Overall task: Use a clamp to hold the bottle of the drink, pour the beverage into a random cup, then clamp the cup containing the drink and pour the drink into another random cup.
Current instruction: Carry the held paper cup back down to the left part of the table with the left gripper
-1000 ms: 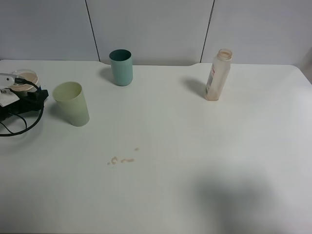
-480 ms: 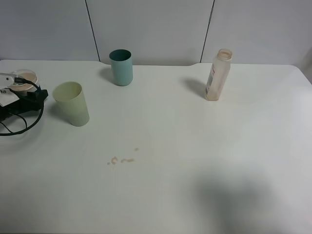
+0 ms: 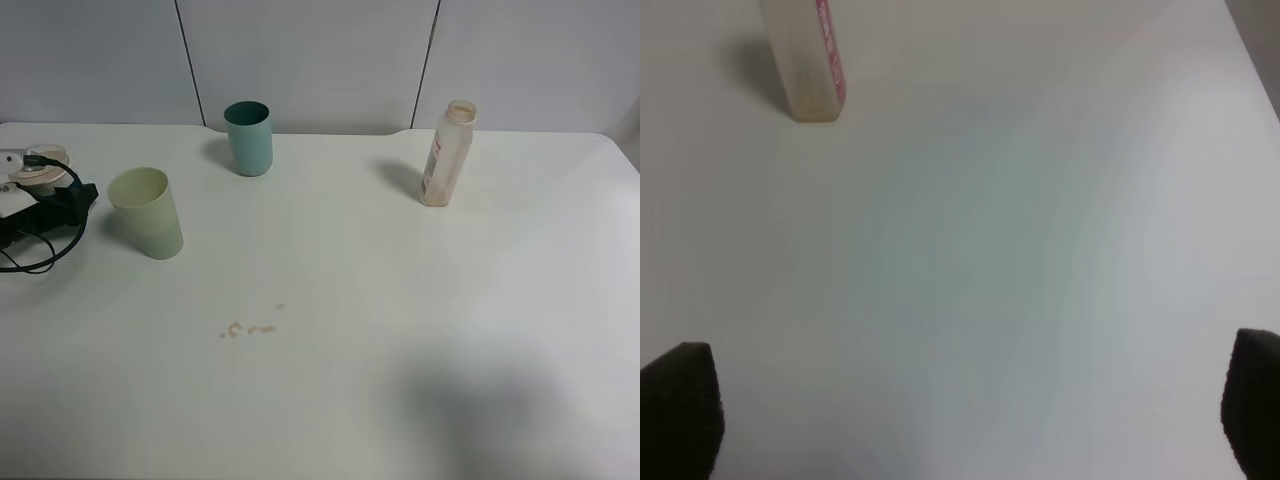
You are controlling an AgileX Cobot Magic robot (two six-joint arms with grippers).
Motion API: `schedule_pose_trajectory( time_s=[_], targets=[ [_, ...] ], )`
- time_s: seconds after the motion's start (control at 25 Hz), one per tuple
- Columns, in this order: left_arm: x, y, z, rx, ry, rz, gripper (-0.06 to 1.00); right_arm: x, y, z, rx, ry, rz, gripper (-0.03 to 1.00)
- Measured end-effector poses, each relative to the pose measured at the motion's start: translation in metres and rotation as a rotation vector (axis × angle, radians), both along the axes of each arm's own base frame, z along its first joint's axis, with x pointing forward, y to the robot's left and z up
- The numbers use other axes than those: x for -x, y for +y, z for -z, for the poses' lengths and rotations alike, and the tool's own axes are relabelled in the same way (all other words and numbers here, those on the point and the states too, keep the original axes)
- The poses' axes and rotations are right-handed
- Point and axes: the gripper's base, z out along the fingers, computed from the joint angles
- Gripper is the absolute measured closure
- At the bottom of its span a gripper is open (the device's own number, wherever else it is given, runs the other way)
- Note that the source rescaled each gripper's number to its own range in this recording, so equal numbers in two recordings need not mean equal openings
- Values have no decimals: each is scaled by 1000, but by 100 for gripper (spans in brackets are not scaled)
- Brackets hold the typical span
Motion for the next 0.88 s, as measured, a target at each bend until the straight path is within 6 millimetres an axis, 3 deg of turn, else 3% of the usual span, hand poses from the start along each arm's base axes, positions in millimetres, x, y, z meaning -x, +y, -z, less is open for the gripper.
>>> schedule_pose_trajectory(
  time_s=[0.08, 0.12, 0.16, 0.52, 0.72, 0.88],
  targets=[
    [0, 0, 0, 8, 1, -3, 64, 0, 0, 0, 0, 0, 0, -3],
    [0, 1, 0, 39, 6, -20, 53, 0, 0, 0, 0, 0, 0, -3],
    [0, 1, 0, 54, 8, -27, 49, 0, 0, 0, 0, 0, 0, -3],
    [-2, 3, -12, 62, -19, -47, 43, 0, 0, 0, 0, 0, 0, -3],
    [-5, 6, -27, 46, -64, -65, 8, 0, 0, 0, 0, 0, 0, -3],
    [-5, 6, -36, 44, -87, -66, -4, 0, 0, 0, 0, 0, 0, -3]
  ],
)
